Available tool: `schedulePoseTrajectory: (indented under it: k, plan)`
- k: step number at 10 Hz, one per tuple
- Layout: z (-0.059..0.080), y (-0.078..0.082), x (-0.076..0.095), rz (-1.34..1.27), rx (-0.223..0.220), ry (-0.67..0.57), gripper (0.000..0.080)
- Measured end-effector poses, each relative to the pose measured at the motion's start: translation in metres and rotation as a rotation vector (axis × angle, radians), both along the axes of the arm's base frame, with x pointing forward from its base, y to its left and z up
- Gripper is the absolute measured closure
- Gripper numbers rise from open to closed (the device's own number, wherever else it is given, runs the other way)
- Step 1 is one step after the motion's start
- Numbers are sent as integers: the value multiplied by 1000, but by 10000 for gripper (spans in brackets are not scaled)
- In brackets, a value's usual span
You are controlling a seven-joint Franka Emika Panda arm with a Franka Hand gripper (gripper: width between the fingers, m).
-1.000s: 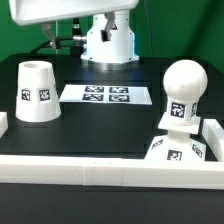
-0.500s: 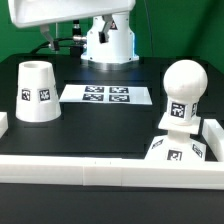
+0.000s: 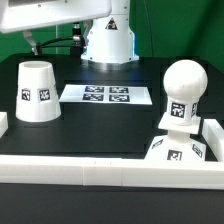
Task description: Assemble lamp
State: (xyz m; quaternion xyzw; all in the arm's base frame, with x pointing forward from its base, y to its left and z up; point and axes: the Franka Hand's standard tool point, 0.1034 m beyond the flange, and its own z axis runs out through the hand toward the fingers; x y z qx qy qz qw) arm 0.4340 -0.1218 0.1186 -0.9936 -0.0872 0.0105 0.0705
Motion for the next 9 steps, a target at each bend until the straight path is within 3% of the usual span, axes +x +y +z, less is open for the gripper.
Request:
schedulePoseTrajectory:
  k: [5,7,9]
  plan:
    - [-33,-10,-7,33,-14,14,101]
    - [-36,-10,-9,33,-13,20,101]
    - [-37,-9,-9,33,-13,22,365]
